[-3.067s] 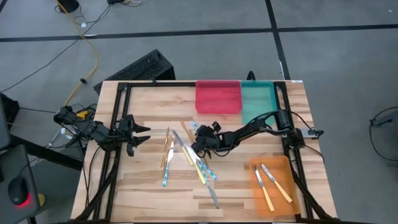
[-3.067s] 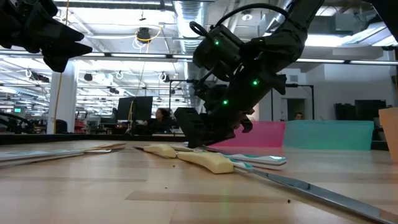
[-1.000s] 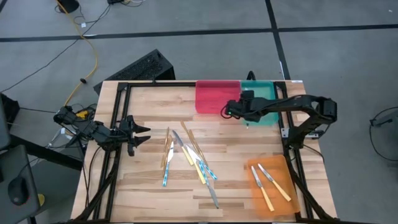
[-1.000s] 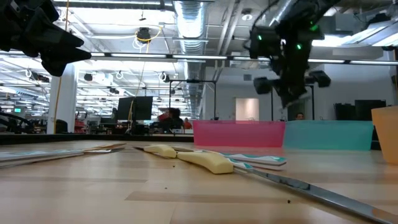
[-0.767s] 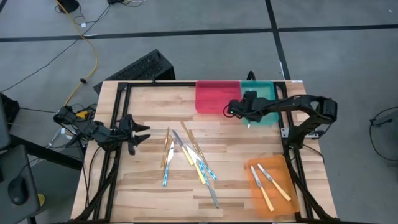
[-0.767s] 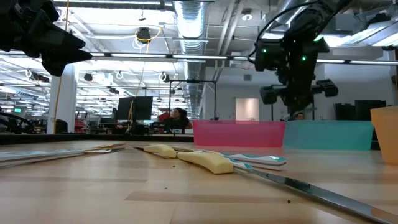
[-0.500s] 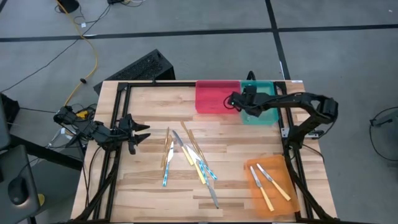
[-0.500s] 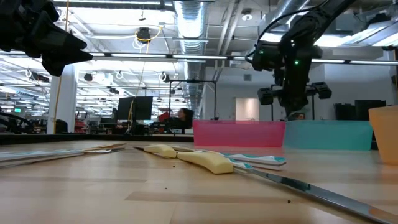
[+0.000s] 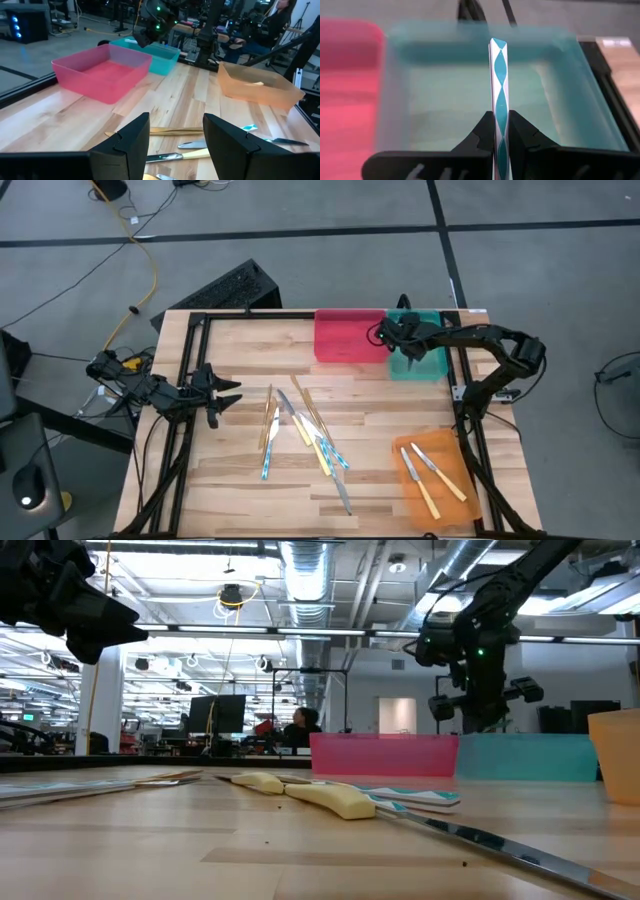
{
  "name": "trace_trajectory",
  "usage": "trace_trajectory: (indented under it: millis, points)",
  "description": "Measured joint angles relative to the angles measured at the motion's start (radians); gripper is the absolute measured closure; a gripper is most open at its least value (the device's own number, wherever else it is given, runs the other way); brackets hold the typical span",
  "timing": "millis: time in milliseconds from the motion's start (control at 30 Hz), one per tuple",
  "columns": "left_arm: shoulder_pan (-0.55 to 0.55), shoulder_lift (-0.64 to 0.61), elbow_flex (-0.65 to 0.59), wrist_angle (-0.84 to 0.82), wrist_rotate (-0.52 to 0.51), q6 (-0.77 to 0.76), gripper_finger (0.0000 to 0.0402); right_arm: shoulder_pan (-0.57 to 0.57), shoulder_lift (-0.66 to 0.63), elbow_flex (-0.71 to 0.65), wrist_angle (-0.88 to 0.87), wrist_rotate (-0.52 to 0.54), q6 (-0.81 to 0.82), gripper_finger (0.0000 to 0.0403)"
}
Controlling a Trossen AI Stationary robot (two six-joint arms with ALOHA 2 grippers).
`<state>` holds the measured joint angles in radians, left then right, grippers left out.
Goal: Sort silverware by color (type)
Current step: Put the blue knife into the blue bin, then put the golden knife into the red bin bin
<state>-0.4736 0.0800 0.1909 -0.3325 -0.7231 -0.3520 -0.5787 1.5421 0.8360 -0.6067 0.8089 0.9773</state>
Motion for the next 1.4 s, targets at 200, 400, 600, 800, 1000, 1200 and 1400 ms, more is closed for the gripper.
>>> trace_trajectory:
  millis: [200, 400, 600, 800, 1000, 1200, 1400]
  points:
    - [0.0, 0.0, 0.0, 0.0, 0.0, 0.0, 0.0233, -0.024, 0.0, -0.048, 0.019, -0.014, 0.013, 0.0348]
    - [0.0, 0.0, 0.0, 0.0, -0.006, 0.0, 0.0233, -0.059, 0.0, -0.067, 0.028, -0.028, 0.008, 0.0333]
    - [0.0, 0.0, 0.0, 0.0, -0.026, 0.0, 0.0233, -0.087, 0.0, -0.068, 0.073, -0.079, -0.061, 0.0331]
    - [0.0, 0.0, 0.0, 0.0, -0.026, 0.0, 0.0233, -0.092, 0.0, -0.068, 0.137, -0.112, -0.137, 0.0309]
    - [0.0, 0.0, 0.0, 0.0, -0.026, -0.001, 0.0233, -0.092, 0.0, -0.066, 0.135, -0.135, -0.156, 0.0242]
    - [0.0, 0.0, 0.0, 0.002, -0.018, -0.01, 0.0233, -0.061, -0.054, 0.008, 0.088, -0.196, -0.276, 0.0197]
    - [0.0, 0.0, 0.0, 0.051, 0.076, 0.036, 0.0233, 0.014, -0.21, 0.127, 0.005, -0.187, -0.366, 0.0196]
